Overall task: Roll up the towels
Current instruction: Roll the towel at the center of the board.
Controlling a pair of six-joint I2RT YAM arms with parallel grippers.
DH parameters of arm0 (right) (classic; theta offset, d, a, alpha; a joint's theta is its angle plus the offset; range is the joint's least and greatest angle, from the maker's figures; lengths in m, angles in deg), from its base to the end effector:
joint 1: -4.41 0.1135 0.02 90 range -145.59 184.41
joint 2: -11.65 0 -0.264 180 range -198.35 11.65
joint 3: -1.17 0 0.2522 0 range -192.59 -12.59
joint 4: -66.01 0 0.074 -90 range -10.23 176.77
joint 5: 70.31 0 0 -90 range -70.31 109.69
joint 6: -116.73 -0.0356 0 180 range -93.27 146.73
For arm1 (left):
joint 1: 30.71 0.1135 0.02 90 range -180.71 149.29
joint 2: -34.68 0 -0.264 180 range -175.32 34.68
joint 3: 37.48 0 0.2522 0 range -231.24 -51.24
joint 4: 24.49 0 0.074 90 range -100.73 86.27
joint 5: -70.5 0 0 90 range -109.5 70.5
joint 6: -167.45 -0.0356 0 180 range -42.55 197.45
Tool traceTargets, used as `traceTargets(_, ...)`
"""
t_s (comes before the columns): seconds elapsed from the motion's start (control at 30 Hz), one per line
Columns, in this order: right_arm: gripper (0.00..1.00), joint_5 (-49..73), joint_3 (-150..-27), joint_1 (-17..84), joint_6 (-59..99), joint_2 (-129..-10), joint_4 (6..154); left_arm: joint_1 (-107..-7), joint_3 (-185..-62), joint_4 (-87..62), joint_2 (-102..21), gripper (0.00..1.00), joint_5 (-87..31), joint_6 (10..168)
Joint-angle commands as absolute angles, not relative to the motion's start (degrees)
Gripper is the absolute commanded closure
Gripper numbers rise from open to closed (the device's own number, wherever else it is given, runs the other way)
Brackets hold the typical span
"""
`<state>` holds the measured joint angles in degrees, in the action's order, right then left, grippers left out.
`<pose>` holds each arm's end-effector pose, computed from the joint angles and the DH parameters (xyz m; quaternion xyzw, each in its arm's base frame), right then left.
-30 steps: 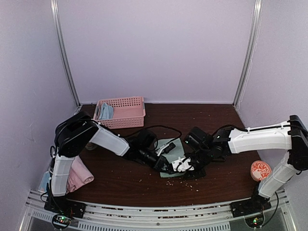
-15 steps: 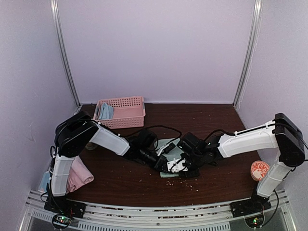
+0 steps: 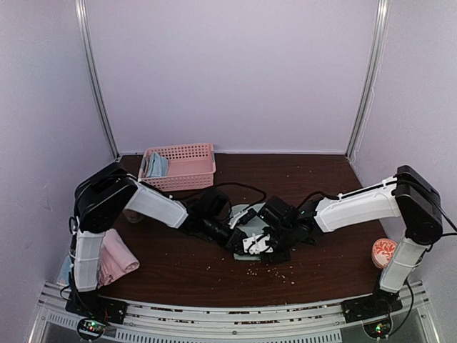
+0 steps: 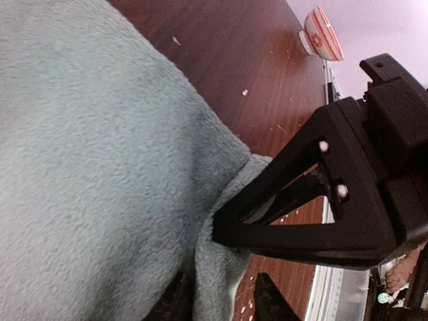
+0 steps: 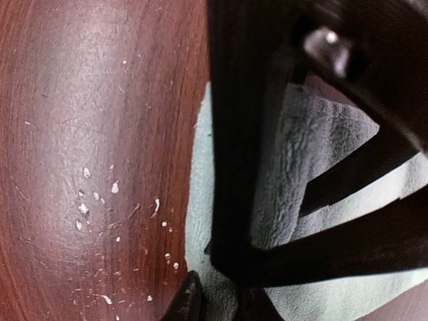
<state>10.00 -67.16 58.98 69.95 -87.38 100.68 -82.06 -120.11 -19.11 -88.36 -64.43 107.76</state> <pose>0.1828 0.2673 0.1463 -0.7454 0.6264 0.1031 0.2033 0.2459 -0.3477 0.1002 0.2977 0.8155 -0.4952 0.0317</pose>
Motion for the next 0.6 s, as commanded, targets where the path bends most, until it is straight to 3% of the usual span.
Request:
traceTargets(0.0,0.86,2.5,-68.7,56.8,69.6,-93.4,110.0,-78.4,-114.4,-15.7,-81.9,0.64,-55.2,105.5)
traceTargets(0.37,0.92,-18.8,-80.3,51.4,73.2,-100.1,128.5,-77.1,-94.1,-26.8,-59.4,0.58,-41.1,101.0)
traceTargets(0.57,0.93,-30.4,-92.2,46.0,77.3,-110.4,146.5,-91.7,-87.2,-31.2,-48.6,0.53,-18.2,83.6)
